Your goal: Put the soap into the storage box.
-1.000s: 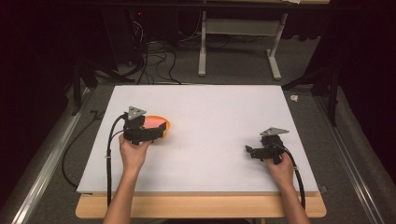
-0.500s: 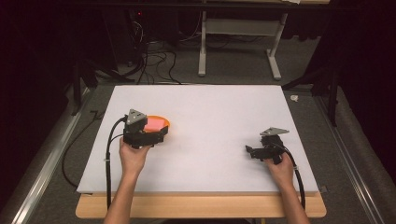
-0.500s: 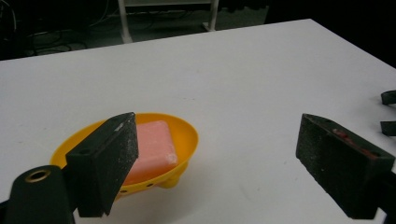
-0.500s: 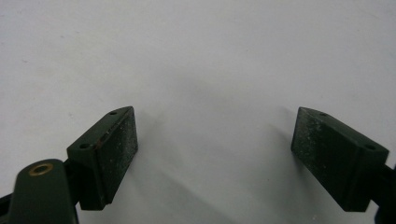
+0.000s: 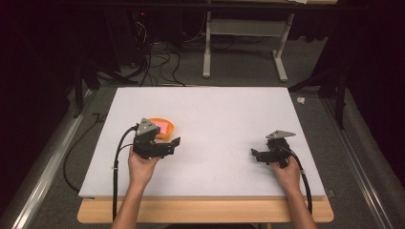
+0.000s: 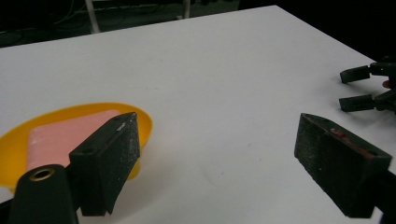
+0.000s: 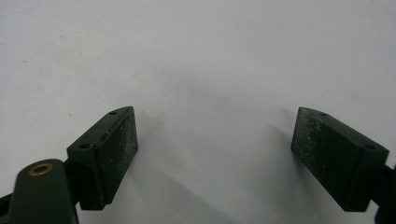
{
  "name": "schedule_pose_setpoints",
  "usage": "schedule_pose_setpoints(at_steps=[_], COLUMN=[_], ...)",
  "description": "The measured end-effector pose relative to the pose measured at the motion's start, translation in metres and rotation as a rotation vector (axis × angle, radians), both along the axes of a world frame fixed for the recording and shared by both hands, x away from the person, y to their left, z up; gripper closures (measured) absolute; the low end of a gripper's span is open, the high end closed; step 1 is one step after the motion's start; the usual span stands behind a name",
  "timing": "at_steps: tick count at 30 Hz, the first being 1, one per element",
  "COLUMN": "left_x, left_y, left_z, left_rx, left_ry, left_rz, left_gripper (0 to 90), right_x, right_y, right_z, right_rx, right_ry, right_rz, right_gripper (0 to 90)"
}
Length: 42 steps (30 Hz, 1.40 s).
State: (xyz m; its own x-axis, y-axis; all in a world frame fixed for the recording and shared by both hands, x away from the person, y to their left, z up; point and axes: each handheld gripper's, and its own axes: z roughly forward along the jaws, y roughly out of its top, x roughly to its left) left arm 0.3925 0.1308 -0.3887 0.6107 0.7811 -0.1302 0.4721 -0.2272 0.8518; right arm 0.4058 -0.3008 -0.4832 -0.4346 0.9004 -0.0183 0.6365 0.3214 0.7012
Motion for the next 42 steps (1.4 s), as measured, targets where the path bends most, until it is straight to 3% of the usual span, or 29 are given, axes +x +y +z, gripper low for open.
schedule_pose_setpoints(at_steps=[27,42], left_x=[-0.015,-0.017], left_y=[-0.025,-0.041], left_z=[-0.014,-0.022], left_rx=[-0.011,0.015], left_ry=[0.017,0.033], left_rz=[-0.101,-0.161], left_gripper=[15.0,14.6], right_x=[0.000,0.000], right_y=[0.000,0.000], right_z=[0.000,0.000], right_rx=[-0.003,-0.003], right_ry=[-0.002,-0.002], right_rz=[0.003,0.003], right_gripper=[15.2,15.2])
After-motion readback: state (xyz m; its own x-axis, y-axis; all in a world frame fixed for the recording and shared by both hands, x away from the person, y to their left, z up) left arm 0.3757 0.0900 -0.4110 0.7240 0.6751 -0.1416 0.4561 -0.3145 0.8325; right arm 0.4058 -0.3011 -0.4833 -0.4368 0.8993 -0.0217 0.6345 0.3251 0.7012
